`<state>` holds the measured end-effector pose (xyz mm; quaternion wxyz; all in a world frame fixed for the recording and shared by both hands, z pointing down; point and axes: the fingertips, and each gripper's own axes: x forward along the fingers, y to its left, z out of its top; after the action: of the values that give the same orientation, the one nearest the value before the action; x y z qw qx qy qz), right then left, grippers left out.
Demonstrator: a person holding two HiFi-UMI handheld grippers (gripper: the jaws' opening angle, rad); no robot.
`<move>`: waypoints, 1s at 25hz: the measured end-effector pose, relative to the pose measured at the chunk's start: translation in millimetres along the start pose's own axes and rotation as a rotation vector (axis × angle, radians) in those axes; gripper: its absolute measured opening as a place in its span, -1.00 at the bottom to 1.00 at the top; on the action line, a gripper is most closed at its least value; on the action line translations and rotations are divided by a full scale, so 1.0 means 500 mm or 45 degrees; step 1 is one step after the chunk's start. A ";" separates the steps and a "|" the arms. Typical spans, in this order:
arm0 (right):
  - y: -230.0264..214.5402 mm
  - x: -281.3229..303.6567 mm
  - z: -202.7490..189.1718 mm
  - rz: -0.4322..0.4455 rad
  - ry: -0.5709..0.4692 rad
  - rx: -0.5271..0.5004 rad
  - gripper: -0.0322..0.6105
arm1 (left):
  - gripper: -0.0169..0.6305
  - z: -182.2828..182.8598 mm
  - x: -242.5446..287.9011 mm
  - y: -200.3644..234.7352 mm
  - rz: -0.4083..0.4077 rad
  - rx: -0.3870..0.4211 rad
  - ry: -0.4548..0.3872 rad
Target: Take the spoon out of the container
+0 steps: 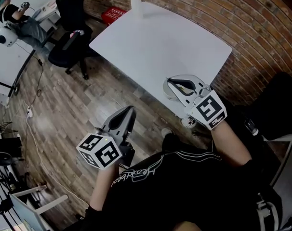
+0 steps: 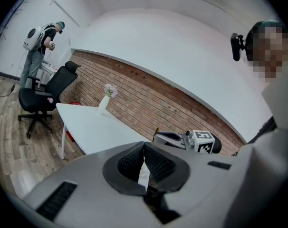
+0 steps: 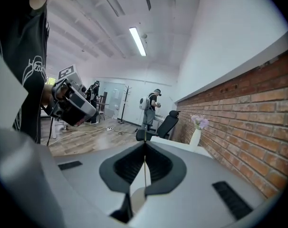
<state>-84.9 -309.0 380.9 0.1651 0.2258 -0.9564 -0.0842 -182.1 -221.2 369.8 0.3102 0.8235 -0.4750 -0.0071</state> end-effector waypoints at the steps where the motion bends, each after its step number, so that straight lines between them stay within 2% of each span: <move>1: 0.005 -0.015 0.014 -0.008 -0.018 -0.005 -0.90 | -0.93 0.000 -0.002 -0.009 -0.011 0.008 -0.003; 6: 0.031 -0.094 0.064 -0.067 -0.110 0.013 -0.90 | -0.93 -0.011 -0.009 -0.054 -0.074 0.032 -0.013; 12: 0.078 -0.203 0.083 -0.056 -0.184 0.148 -0.90 | -0.93 -0.036 -0.012 -0.122 -0.153 0.064 -0.008; 19: 0.126 -0.289 0.065 -0.099 -0.181 0.184 -0.90 | -0.93 -0.070 -0.013 -0.164 -0.192 0.076 0.011; 25: 0.153 -0.319 0.031 -0.111 -0.170 0.274 -0.90 | -0.93 -0.099 -0.015 -0.186 -0.207 0.091 0.039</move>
<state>13.1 -166.8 340.5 0.0720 0.2774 -0.9580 -0.0031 -98.4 -157.2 359.5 0.2860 0.8700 -0.4017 -0.0029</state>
